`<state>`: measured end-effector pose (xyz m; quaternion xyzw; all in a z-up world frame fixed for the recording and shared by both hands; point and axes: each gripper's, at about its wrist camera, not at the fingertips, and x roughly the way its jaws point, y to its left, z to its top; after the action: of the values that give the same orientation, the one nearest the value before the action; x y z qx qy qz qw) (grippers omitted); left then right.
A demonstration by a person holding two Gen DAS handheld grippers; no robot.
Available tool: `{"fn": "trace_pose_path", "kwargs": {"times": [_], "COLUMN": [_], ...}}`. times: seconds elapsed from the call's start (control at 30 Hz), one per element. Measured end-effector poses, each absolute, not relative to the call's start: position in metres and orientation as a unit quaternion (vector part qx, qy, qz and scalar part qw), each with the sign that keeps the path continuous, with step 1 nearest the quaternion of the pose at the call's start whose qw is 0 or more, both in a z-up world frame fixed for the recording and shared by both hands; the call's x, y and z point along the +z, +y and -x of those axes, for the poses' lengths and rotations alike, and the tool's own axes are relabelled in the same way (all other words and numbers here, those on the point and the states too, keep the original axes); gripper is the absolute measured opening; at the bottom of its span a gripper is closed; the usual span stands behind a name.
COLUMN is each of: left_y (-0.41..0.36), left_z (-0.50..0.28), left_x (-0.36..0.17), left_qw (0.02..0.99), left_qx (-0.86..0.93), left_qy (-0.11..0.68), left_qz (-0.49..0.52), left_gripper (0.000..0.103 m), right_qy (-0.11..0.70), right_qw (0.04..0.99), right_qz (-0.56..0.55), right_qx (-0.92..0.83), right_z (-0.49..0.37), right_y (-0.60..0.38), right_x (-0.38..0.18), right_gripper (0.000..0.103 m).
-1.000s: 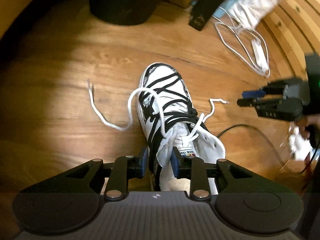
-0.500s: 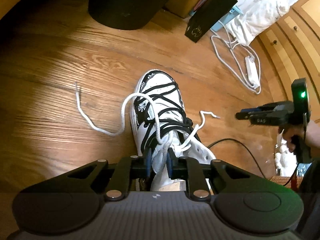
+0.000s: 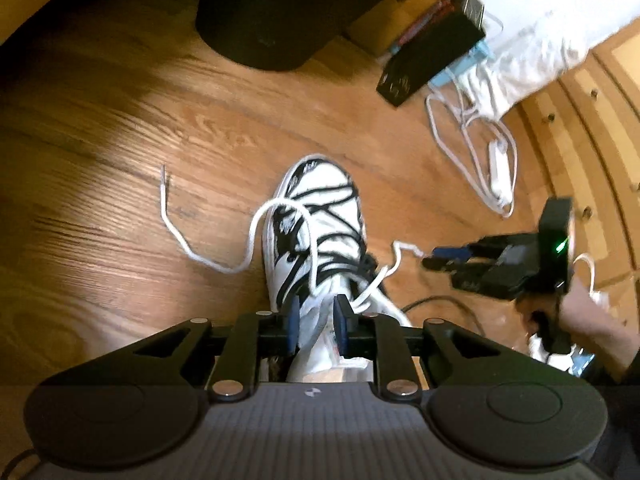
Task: Lace up shoes with both hands
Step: 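Hold the sneaker tongue with the left gripper while the right tool approaches the other lace, then close the right gripper on the loose white lace end, then carry the white lace end with the right gripper toward the left gripper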
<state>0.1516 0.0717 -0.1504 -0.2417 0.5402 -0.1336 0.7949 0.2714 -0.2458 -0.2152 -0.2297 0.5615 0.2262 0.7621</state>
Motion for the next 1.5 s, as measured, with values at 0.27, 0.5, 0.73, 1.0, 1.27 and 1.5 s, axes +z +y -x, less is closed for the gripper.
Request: {"fn": "trace_pose_path", "kwargs": {"times": [0.27, 0.5, 0.73, 1.0, 1.27, 1.5], "left_y": [0.074, 0.075, 0.07, 0.045, 0.024, 0.011], "left_z": [-0.153, -0.152, -0.153, -0.147, -0.139, -0.127], "left_x": [-0.15, -0.138, -0.126, -0.114, -0.104, -0.09], "left_qw": [0.797, 0.805, 0.819, 0.826, 0.83, 0.857], "left_qx": [-0.139, -0.166, -0.185, -0.239, -0.286, -0.288], "left_qy": [0.529, 0.498, 0.473, 0.46, 0.446, 0.422], "left_qz": [0.254, 0.278, 0.267, 0.222, 0.177, 0.07], "left_gripper": [0.02, 0.024, 0.024, 0.026, 0.026, 0.026], "right_qy": [0.563, 0.567, 0.551, 0.531, 0.545, 0.539], "right_qw": [0.769, 0.769, 0.774, 0.787, 0.735, 0.713], "right_qz": [0.205, 0.187, 0.186, -0.013, -0.134, -0.141], "right_qx": [0.224, 0.23, 0.251, 0.314, 0.381, 0.425], "right_z": [-0.277, -0.281, -0.272, -0.276, -0.272, -0.262], "right_y": [-0.239, -0.233, -0.226, -0.243, -0.23, -0.206], "right_x": [-0.219, -0.225, -0.206, -0.131, -0.115, -0.106], "right_gripper": [0.022, 0.006, 0.004, 0.004, 0.004, 0.004]}}
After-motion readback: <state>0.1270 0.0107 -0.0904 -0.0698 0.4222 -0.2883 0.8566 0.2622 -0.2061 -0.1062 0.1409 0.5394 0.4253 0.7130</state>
